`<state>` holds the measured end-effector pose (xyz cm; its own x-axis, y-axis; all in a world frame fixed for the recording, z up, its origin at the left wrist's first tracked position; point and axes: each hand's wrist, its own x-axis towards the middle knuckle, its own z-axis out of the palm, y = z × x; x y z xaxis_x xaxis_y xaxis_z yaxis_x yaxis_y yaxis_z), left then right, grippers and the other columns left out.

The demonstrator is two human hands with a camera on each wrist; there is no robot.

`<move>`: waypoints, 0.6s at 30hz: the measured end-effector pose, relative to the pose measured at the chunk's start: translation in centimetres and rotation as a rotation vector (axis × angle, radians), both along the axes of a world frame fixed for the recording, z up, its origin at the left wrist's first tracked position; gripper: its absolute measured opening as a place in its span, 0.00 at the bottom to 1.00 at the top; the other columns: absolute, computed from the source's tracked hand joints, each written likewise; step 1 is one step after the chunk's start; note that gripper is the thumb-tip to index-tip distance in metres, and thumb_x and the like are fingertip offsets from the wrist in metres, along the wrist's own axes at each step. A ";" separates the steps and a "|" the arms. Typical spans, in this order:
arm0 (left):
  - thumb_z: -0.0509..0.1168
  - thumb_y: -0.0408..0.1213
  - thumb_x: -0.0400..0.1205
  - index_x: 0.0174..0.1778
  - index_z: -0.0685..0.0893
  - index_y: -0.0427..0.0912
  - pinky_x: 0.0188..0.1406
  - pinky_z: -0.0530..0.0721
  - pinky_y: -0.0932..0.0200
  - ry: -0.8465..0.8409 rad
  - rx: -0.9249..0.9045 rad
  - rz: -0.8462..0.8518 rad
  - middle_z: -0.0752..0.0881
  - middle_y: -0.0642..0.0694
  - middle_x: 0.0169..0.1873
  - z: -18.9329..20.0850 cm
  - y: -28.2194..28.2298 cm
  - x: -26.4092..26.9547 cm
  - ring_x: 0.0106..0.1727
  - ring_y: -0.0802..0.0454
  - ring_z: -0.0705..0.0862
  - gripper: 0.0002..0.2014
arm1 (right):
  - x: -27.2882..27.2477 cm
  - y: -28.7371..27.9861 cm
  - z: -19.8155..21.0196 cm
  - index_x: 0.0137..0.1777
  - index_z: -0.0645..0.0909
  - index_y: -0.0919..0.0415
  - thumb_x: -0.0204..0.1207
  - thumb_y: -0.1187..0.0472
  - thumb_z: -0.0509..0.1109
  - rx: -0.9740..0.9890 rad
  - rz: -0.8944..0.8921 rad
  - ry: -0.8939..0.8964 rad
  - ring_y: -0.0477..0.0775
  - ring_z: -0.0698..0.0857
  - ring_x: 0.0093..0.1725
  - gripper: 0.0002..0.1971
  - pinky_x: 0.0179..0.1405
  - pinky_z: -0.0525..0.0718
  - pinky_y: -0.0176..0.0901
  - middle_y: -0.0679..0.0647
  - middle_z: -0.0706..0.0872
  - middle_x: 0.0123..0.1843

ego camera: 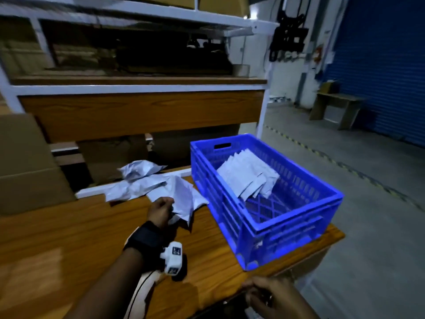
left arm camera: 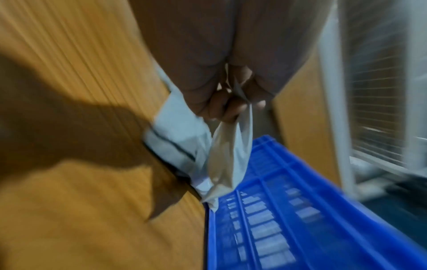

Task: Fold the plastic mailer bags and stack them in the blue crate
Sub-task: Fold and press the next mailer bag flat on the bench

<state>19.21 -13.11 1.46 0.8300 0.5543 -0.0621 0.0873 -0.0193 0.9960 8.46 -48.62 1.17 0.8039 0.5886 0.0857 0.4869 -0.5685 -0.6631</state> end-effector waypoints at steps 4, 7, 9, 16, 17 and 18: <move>0.53 0.16 0.81 0.40 0.76 0.35 0.20 0.66 0.67 -0.040 -0.087 -0.141 0.70 0.43 0.24 0.1 0.7 -9.0 0.19 0.53 0.69 0.13 | -0.8 4.7 -3.5 0.70 0.70 0.25 0.73 0.40 0.70 -0.005 0.028 -0.210 0.36 0.83 0.63 0.25 0.57 0.84 0.42 0.36 0.83 0.66; 0.50 0.15 0.78 0.38 0.76 0.38 0.24 0.65 0.63 -0.045 -0.263 -0.196 0.69 0.43 0.26 -0.8 1.2 -15.4 0.24 0.52 0.67 0.15 | -1.6 8.7 -4.5 0.84 0.55 0.38 0.64 0.49 0.74 -0.098 0.126 -0.317 0.50 0.67 0.80 0.48 0.73 0.71 0.48 0.47 0.60 0.85; 0.52 0.15 0.76 0.37 0.75 0.38 0.18 0.64 0.68 -0.023 -0.389 -0.195 0.69 0.44 0.25 -1.9 1.8 -19.0 0.20 0.54 0.67 0.14 | -2.3 11.4 -4.2 0.85 0.50 0.41 0.60 0.49 0.75 -0.167 0.190 -0.388 0.56 0.62 0.82 0.54 0.73 0.69 0.51 0.50 0.52 0.87; 0.61 0.27 0.65 0.30 0.84 0.45 0.29 0.65 0.58 0.214 -0.069 -0.257 0.75 0.40 0.28 -6.8 7.6 -25.3 0.27 0.50 0.71 0.10 | -4.4 17.1 -8.0 0.83 0.54 0.33 0.74 0.40 0.65 -0.335 0.373 -0.468 0.56 0.71 0.76 0.37 0.65 0.74 0.59 0.49 0.57 0.87; 0.61 0.28 0.66 0.33 0.85 0.45 0.31 0.68 0.57 0.244 0.013 -0.262 0.78 0.39 0.29 -7.1 8.5 -25.7 0.29 0.48 0.74 0.10 | -4.6 17.6 -8.3 0.82 0.57 0.33 0.75 0.40 0.64 -0.359 0.376 -0.475 0.58 0.75 0.69 0.35 0.58 0.77 0.58 0.51 0.63 0.85; 0.62 0.29 0.68 0.35 0.85 0.45 0.34 0.72 0.56 0.280 0.103 -0.266 0.81 0.38 0.30 -7.0 9.2 -25.8 0.32 0.47 0.78 0.09 | -4.8 18.0 -8.4 0.81 0.60 0.34 0.74 0.41 0.63 -0.384 0.361 -0.479 0.59 0.79 0.62 0.34 0.51 0.78 0.57 0.52 0.69 0.82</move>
